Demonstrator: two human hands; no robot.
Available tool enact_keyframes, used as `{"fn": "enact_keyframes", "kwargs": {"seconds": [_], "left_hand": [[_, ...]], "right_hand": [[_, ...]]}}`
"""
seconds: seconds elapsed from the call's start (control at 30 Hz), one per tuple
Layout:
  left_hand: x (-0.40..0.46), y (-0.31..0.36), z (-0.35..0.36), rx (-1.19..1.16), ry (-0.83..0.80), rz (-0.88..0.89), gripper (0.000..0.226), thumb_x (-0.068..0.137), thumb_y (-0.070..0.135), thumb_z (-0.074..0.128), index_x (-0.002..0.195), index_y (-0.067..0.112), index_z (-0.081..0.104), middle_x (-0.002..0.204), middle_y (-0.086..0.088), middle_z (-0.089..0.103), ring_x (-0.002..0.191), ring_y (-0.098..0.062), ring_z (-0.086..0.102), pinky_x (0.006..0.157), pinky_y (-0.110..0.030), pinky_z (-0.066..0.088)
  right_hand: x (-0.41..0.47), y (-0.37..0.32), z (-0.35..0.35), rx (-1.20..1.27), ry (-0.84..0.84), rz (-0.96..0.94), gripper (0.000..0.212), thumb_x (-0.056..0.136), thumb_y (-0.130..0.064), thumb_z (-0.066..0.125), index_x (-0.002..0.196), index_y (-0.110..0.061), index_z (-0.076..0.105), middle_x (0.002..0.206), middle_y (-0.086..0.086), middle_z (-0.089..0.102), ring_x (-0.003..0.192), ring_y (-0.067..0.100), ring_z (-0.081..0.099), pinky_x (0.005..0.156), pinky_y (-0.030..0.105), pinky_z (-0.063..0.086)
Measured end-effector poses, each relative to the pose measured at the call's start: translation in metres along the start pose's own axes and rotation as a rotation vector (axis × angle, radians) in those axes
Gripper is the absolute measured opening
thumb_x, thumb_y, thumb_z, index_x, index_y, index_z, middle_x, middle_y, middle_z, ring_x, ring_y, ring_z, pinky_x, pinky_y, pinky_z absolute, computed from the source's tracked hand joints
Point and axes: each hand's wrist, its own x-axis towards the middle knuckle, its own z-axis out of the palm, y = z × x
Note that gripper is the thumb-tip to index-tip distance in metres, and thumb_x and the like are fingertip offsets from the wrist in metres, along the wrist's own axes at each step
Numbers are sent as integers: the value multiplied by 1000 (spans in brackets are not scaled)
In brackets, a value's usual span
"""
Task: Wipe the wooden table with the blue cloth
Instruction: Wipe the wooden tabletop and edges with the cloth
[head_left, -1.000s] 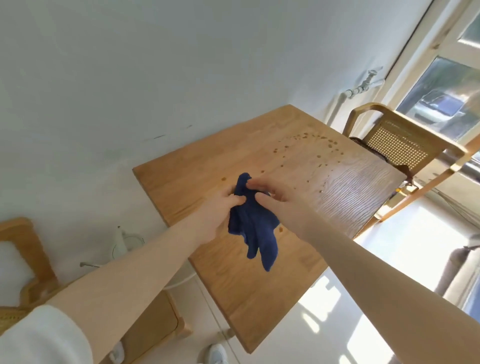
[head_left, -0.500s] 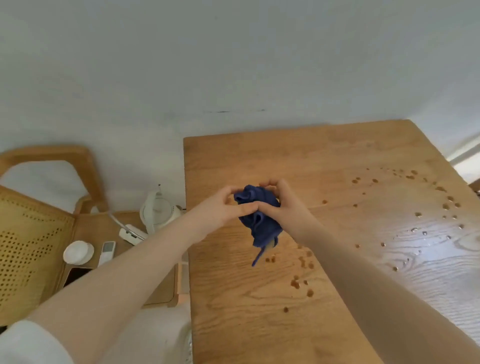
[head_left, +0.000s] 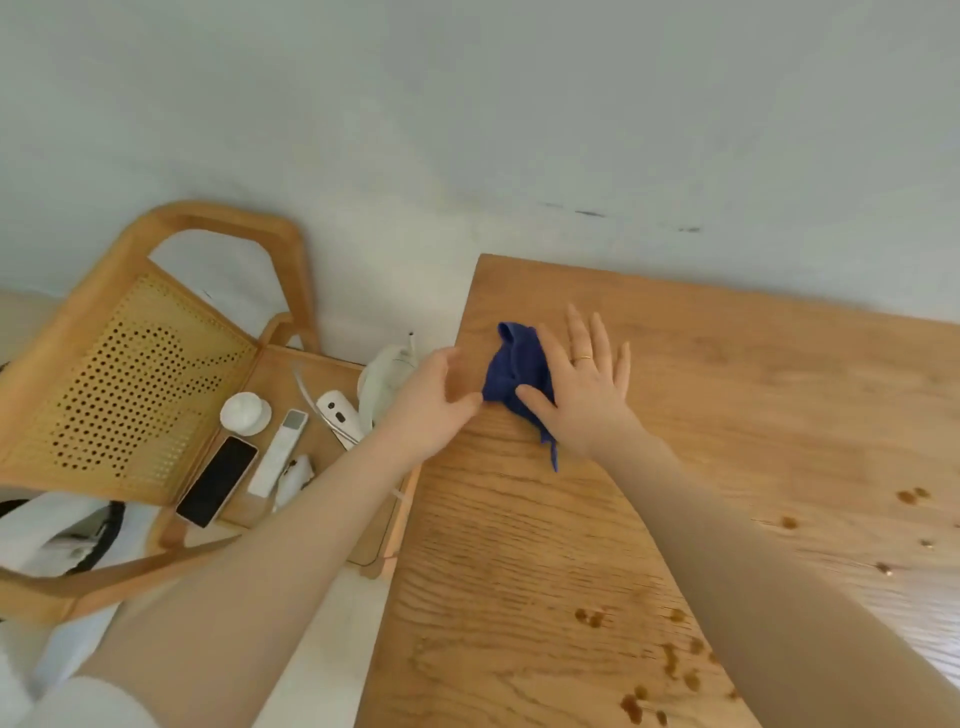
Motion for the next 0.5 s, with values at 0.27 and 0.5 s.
{"fn": "enact_keyframes", "kwargs": {"seconds": [0.27,0.5], "left_hand": [[8,-18,-2,724,-209,219,140,55,67,73,148,8,-13,157,-5,-13,145,-20,-3,117,-30,9],[18,-16,1,900,-205,226,145,50,76,67,146,5,-16,155,-9,-22,145,-21,-10,116,-30,-1]], "right_hand": [[31,-15,30,-249,-64,-335,62,95,-49,30,147,-30,4,157,1,0,143,22,1,114,44,3],[116,-6,27,-234,34,-73,61,92,-51,32,146,-28,16,157,-3,7,143,23,3,113,52,3]]}}
